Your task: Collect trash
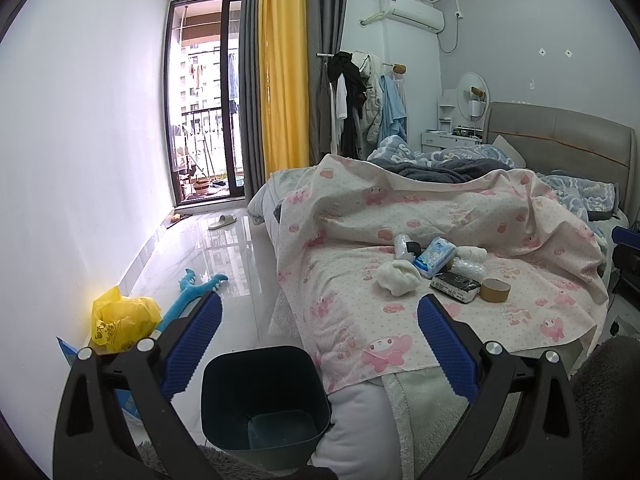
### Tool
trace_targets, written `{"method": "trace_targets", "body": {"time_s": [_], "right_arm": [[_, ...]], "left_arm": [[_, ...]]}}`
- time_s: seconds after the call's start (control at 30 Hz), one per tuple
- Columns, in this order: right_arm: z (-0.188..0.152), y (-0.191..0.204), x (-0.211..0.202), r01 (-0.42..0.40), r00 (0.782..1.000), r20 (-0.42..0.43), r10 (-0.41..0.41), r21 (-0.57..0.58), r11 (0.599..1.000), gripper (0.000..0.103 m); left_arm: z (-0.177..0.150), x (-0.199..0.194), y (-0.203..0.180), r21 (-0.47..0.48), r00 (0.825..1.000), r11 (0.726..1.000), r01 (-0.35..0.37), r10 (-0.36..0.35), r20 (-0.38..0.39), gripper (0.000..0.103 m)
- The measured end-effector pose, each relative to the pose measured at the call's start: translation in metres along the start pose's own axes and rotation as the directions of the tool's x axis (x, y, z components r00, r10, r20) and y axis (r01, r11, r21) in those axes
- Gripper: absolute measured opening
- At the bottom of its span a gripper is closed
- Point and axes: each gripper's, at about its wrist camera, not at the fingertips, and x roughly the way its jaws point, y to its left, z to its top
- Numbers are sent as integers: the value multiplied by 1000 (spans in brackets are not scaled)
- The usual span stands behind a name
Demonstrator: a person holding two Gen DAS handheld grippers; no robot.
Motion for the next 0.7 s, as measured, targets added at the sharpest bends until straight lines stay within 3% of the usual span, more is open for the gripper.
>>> {"method": "trace_targets", "body": {"time_s": [0.7], "right_arm": [[-1, -2, 3, -2, 1000, 0, 2, 3, 1000, 101]], "left_arm": [[0, -1, 0, -1, 1000, 1000, 0, 0, -3, 100]]}}
